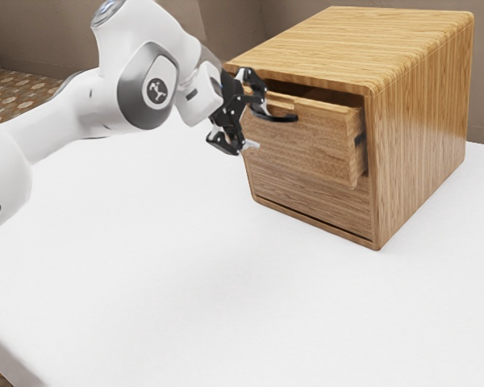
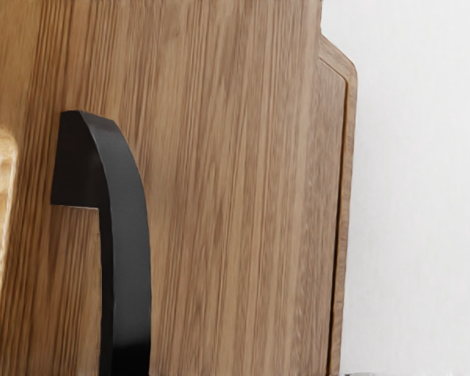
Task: Pull the drawer handle with one arm to open the drawer
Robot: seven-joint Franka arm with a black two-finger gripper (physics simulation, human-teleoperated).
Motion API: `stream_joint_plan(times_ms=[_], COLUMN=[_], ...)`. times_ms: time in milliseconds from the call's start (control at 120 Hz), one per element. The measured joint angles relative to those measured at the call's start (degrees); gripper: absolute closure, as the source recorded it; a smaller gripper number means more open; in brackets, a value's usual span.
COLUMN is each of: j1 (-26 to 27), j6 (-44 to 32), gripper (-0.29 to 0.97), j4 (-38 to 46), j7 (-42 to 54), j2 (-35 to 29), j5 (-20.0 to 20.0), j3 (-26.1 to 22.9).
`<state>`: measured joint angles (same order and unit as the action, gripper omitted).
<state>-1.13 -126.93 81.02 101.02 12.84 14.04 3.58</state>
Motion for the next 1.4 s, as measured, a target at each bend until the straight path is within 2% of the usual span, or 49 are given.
stream_joint_plan(times_ms=[50,142,192,233,392,525,633,933,1233,1275,1400], j1=[-0.03,-0.16,-0.25,-0.30,-0.96,-1.04,-1.15,-1.63,-1.59,-1.69,-1.85], j6=[-0.13,-0.29,-0.37,-0.37,-0.54,-0.63,-0.48,0.04,0.26,0.25,0.23], gripper=[0.32,0.43,0.44,0.40,0.12,0.10,0.02,-0.04,0.05,0.02,0.13], j4=[1.09,3.29,4.63,5.33,7.85,11.22,13.83,19.72,25.45,26.19,27.59], j7=[-0.09,-0.24,-0.30,-0.36,-0.52,-0.59,-0.60,-0.56,-0.57,-0.58,-0.61], j2=[-0.81,-3.21,-4.69,-5.42,-6.43,-9.20,-11.34,-16.01,-20.88,-21.32,-22.54], j5=[0.02,0.05,0.05,0.04,0.04,0.04,0.03,-0.04,0.33,0.37,0.72], j3=[-0.03,-0.01,0.01,0.01,0.07,0.12,0.14,-0.02,-0.23,-0.51,-1.40])
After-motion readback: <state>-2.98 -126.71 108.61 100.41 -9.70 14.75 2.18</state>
